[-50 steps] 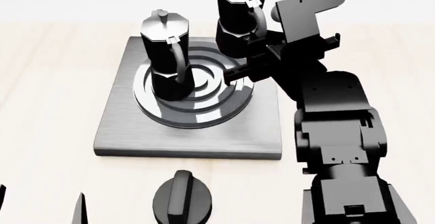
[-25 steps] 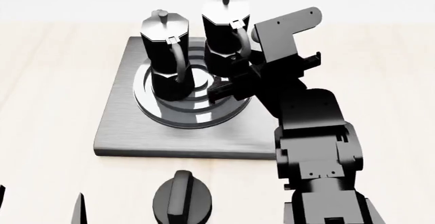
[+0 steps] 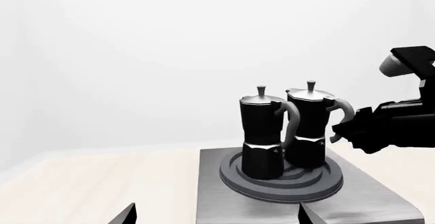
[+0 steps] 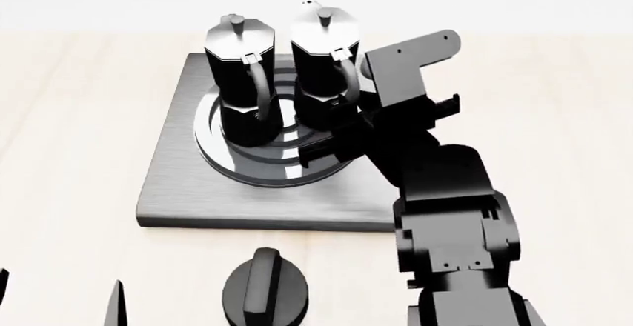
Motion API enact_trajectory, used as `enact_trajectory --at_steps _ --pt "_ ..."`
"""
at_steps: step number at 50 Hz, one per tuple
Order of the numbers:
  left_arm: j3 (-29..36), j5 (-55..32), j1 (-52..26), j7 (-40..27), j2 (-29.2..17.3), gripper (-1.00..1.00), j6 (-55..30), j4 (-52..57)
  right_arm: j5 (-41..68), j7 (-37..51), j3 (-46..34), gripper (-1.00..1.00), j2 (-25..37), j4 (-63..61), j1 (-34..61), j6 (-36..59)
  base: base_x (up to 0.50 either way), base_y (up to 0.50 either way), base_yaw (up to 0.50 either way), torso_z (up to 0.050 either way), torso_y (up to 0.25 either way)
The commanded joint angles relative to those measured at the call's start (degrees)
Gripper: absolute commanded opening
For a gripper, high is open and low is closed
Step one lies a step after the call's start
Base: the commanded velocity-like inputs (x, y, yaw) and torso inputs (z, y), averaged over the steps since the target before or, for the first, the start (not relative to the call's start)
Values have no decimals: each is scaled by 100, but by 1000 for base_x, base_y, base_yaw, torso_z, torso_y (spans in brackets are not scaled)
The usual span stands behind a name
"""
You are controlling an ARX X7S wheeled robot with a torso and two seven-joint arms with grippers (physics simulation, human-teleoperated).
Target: Put both moka pots on the stove.
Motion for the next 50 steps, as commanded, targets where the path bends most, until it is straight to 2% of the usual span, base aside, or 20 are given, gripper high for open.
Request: enact_trajectory --at_steps 1,10,11,26,35,36,39,41,43,47,50 --pt "13 -4 -2 -8 0 100 28 -25 32 -15 90 -100 -31 -1 -51 -3 0 0 0 0 0" --pt "12 -14 16 -26 -18 100 29 10 45 20 90 -100 -26 -1 -57 -29 0 0 0 0 0" --pt "16 -13 9 -27 -16 100 20 8 41 9 84 100 -22 -1 -68 -55 0 0 0 0 0" --pt "42 -13 -9 -36 -19 100 22 1 169 -162 366 100 8 -1 6 -463 0 0 0 0 0" --pt "55 -7 -6 -46 -30 100 18 13 377 -192 494 100 -116 -78 -34 -1494 0 0 0 0 0" --pt "58 -10 -7 -44 -31 100 21 14 440 -172 476 100 -113 -296 -136 -1428 0 0 0 0 0" --pt "67 -1 -13 -49 -28 100 16 14 606 130 471 100 -45 -2514 -1060 -459 0 0 0 0 0" --pt "80 2 -20 -45 -25 100 11 8 731 192 472 100 -15 -3274 -1355 -12 0 0 0 0 0" --pt "97 12 -24 -44 -22 100 3 16 580 566 436 100 -6 -3996 -1788 -374 0 0 0 0 0" --pt "110 16 -26 -47 -22 100 -6 15 818 866 467 100 -25 -5567 -2608 59 0 0 0 0 0" --pt "110 15 -18 -53 -28 100 0 28 683 1126 349 100 10 -5974 -2953 -167 0 0 0 0 0"
